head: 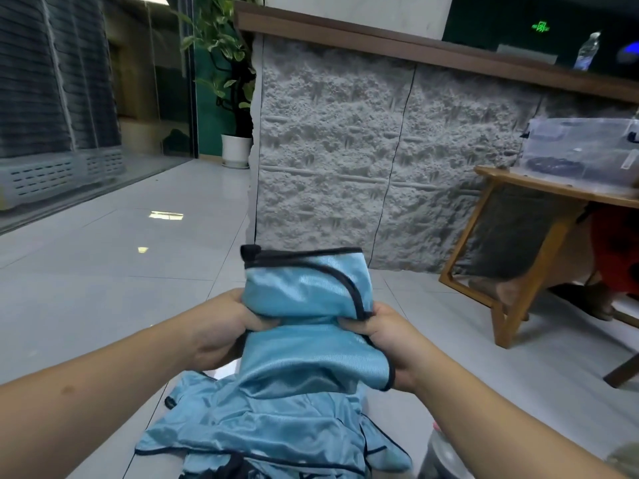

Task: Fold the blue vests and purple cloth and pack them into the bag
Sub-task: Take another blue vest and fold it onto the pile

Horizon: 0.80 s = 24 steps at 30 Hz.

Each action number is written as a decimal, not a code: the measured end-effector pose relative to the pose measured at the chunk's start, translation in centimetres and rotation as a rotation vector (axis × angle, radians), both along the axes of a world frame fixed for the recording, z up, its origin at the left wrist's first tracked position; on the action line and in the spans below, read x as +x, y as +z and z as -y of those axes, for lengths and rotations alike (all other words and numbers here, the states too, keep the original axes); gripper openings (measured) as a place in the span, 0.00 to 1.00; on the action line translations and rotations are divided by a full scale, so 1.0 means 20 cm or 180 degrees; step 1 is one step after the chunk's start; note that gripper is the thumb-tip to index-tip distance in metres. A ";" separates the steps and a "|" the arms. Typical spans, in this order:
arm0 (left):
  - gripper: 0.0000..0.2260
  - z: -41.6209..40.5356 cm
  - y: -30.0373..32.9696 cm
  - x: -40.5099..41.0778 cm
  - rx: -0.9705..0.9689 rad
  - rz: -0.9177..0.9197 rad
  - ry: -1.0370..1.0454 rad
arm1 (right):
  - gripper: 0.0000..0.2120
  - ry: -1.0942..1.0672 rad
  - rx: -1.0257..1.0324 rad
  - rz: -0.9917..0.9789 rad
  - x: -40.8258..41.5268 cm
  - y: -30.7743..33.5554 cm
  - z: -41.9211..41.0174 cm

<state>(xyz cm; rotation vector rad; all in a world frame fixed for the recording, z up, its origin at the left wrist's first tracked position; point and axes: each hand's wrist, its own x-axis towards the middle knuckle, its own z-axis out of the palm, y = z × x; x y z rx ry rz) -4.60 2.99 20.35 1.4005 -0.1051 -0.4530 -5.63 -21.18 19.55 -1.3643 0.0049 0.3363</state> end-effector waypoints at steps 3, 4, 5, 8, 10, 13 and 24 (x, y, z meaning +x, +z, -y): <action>0.09 0.01 0.02 -0.03 0.0200 0.0268 -0.0211 | 0.10 0.0245 -0.0058 0.0107 -0.02 -0.01 0.00; 0.15 0.01 0.02 -0.03 0.0292 0.0270 -0.0158 | 0.15 0.0242 -0.0068 0.0077 -0.02 -0.02 0.01; 0.19 0.01 0.02 -0.04 0.0351 0.0235 -0.0157 | 0.20 0.0226 -0.0059 0.0044 -0.02 -0.03 0.02; 0.20 0.01 -0.01 -0.05 0.0160 0.0114 -0.0022 | 0.30 0.0243 -0.0124 0.0099 -0.03 -0.06 0.03; 0.20 0.00 -0.04 -0.06 -0.0293 -0.0137 0.0185 | 0.30 0.0148 -0.0114 0.0034 -0.03 -0.08 0.04; 0.25 0.01 -0.07 -0.07 -0.0750 -0.0600 0.0293 | 0.20 0.0024 0.0055 -0.0046 -0.01 -0.12 0.05; 0.19 -0.03 -0.31 -0.16 -0.0053 -0.0566 0.0144 | 0.21 -0.0584 0.0199 -0.0702 -0.07 -0.23 0.00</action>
